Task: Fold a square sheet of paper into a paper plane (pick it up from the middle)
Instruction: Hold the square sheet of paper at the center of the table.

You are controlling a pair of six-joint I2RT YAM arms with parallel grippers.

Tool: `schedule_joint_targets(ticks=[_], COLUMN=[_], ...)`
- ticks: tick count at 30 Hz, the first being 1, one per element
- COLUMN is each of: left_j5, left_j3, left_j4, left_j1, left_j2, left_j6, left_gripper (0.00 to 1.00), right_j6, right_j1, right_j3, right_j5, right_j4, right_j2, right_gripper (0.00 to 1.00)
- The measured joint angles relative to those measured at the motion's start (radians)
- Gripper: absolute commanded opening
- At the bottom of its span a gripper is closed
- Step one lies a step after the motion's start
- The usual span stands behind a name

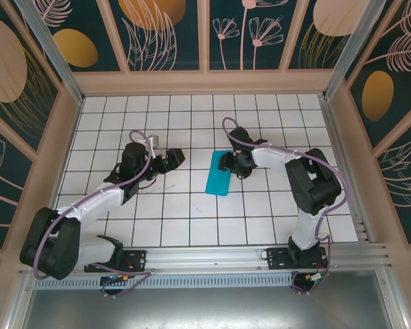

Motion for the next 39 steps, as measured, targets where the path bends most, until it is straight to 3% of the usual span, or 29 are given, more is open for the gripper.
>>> schedule_joint_targets(ticks=[39], left_j5=[0.015], left_j3=[0.0], left_j4=[0.001], left_j1=[0.0], left_j2=[0.008], left_j6=[0.0], left_gripper=[0.99], right_j6=[-0.06], right_j1=[0.005], right_j3=[0.028], right_j5=[0.014], right_j4=[-0.044], right_j2=[0.019], right_gripper=[0.64])
